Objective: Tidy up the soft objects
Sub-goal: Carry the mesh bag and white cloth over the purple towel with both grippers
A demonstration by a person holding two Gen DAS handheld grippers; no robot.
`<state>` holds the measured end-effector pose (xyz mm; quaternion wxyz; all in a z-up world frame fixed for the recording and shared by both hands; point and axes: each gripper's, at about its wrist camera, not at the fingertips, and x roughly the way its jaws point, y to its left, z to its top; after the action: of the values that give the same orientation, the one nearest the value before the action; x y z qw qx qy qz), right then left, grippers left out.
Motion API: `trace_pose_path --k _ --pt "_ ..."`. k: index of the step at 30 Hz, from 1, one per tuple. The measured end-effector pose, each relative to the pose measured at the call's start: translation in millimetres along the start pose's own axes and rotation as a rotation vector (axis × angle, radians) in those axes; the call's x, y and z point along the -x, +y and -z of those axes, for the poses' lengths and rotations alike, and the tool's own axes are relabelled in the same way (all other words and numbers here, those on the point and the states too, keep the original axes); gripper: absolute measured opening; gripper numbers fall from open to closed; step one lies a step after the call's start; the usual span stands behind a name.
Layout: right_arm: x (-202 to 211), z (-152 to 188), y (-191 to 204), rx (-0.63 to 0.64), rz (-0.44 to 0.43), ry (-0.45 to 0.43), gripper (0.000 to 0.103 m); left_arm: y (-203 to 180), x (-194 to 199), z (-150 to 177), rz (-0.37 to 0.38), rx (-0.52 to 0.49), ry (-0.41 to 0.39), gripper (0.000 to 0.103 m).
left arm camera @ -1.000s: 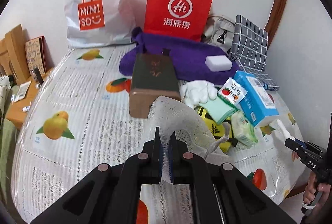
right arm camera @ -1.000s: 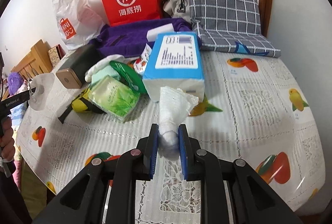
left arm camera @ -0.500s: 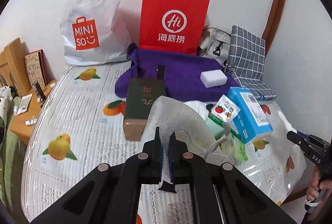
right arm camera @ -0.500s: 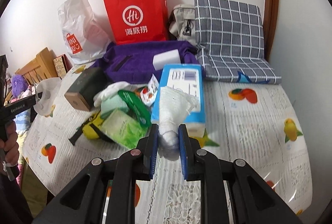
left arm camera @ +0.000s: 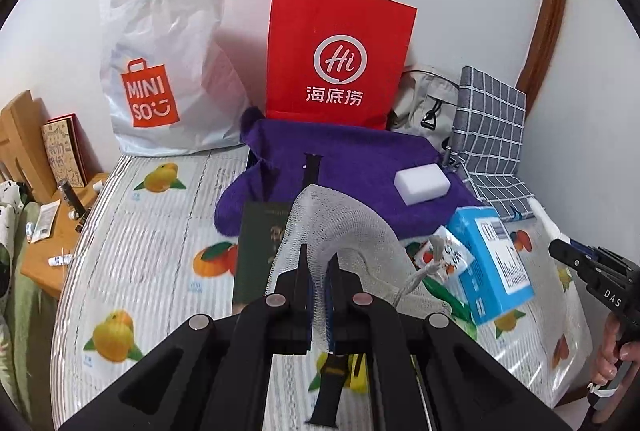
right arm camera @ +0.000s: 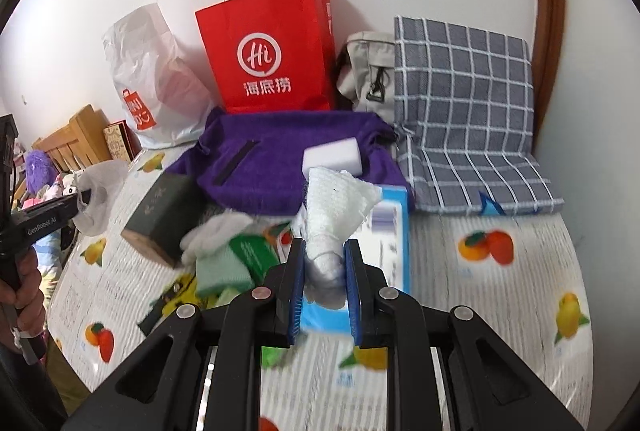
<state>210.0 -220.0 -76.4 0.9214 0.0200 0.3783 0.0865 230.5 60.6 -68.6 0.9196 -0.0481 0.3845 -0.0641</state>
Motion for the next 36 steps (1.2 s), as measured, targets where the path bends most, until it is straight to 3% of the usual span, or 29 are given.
trace_pose_path --k 7,21,36 --pt "-25 -40 0 0.006 -0.042 -0.032 0.019 -2 -30 -27 -0.032 -0.004 0.028 0.005" --pt "-97 -105 -2 0.016 -0.063 0.006 0.019 -4 -97 -72 -0.051 0.01 0.073 0.005" --pt "-169 -133 -15 0.003 -0.076 0.088 0.02 -4 -177 -101 -0.07 0.024 0.154 0.005"
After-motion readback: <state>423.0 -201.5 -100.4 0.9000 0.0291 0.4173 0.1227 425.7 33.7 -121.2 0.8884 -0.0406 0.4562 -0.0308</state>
